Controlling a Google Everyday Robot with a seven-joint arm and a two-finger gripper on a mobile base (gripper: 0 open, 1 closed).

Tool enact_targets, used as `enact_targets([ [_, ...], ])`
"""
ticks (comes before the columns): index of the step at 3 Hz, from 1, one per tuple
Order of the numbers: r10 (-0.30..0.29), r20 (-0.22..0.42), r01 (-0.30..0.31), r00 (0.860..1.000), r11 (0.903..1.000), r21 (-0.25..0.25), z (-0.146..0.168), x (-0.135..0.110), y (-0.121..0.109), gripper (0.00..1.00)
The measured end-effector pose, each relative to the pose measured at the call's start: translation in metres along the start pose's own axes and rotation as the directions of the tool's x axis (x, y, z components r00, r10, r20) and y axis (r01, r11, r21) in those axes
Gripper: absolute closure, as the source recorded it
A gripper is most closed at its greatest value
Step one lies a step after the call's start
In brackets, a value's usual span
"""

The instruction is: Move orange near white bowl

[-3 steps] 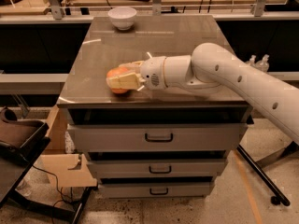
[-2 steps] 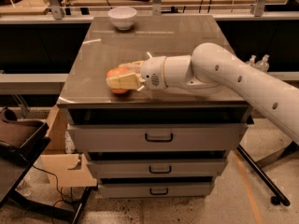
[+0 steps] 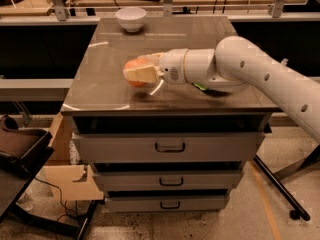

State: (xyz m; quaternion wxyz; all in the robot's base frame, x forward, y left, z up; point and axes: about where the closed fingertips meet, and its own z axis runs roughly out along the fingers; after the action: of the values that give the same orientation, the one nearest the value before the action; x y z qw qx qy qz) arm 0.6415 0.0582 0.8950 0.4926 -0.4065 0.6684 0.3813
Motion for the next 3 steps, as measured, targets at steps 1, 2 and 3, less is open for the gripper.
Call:
enact_targets([
  [1,-0.021,0.03,0.018,0.999,0.9966,0.08,-0.017,-0.027,-0.038,1.0],
  [2,-0.04,0.047,0.033,0.998,0.9896,0.14,-0.026,-0.053,-0.085,1.0],
  [3,-0.057,0.068,0.042,0.996,0.9767,0.211,-0.023,-0.08,-0.141,1.0],
])
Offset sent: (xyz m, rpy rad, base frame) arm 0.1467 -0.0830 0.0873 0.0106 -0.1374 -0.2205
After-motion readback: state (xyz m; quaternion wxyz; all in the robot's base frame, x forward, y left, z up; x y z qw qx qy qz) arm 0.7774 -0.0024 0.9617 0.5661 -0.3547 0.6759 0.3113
